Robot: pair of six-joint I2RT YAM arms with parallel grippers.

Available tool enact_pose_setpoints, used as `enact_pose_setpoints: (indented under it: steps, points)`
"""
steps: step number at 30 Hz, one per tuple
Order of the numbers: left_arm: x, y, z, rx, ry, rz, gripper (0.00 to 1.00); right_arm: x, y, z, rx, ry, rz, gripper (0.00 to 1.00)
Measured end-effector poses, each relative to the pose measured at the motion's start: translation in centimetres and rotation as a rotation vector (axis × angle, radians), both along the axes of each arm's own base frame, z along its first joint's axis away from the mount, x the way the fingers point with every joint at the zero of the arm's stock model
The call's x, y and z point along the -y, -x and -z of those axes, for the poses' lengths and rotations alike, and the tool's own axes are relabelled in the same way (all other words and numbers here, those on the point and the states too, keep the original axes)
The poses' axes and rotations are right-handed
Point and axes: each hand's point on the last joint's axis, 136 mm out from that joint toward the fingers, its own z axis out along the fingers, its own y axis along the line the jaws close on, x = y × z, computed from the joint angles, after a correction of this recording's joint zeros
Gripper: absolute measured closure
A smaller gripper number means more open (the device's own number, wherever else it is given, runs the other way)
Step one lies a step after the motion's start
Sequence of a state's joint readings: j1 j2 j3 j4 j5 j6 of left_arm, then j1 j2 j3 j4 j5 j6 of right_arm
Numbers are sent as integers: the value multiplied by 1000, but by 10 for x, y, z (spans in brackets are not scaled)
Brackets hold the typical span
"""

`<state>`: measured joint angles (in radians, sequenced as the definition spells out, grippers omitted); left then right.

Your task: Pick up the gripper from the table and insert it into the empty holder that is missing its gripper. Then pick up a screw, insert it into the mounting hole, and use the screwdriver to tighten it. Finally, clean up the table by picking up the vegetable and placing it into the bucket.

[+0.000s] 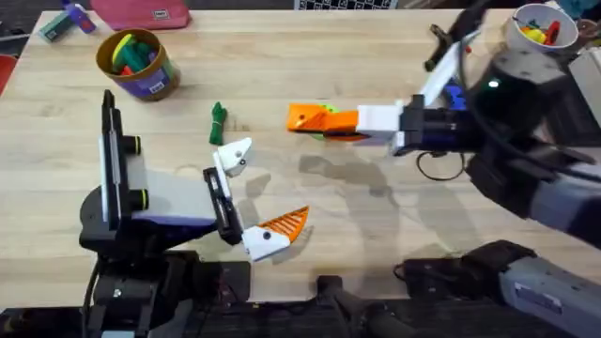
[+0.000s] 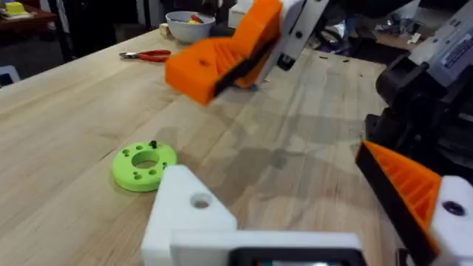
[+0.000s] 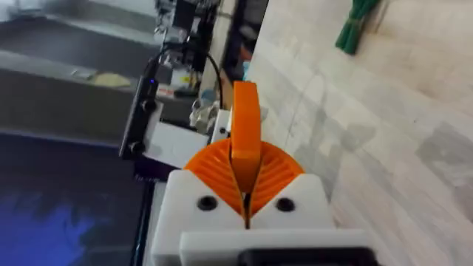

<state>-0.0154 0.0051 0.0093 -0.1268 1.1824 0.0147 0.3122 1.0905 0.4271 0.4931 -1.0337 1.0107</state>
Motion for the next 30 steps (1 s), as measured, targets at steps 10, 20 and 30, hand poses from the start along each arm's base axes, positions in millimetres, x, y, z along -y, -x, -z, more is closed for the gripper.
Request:
enact_pose_setpoints:
  steps: [10, 20, 30]
  points:
    - [0, 0, 0, 0, 0, 0, 15, -6, 9, 40, -149, -48, -227, 992]
    - [0, 0, 0, 0, 0, 0, 15, -8, 11, 38, -156, -100, -387, 992]
    - [0, 0, 0, -1, 0, 0, 15, -22, 5, 37, -168, -108, -467, 992]
